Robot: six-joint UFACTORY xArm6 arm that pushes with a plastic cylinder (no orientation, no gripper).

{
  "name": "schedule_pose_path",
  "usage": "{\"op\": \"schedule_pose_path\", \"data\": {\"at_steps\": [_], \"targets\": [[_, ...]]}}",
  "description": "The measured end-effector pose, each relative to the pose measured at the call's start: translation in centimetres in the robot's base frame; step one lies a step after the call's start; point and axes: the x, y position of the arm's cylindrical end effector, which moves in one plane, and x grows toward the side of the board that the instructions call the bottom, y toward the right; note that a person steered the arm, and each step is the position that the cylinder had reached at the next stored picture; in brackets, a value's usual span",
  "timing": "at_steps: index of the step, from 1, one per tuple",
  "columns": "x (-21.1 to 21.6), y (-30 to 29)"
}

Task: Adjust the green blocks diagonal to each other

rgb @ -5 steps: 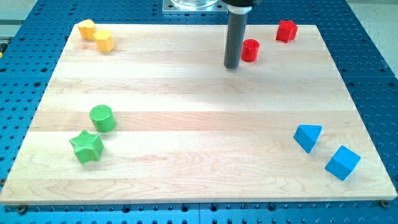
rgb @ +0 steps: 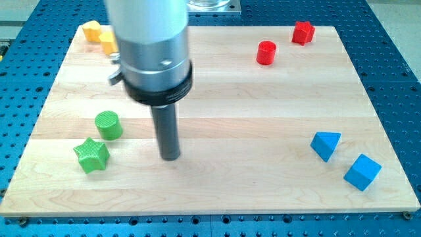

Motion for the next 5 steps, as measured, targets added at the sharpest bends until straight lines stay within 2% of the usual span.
{"op": "schedule_pose_path", "data": {"at_steps": [2, 3, 4, 5], "targets": [[0.3, -11.5], [-0.3, -14.8], [1.3, -18.2], [1.3, -17.3]]}}
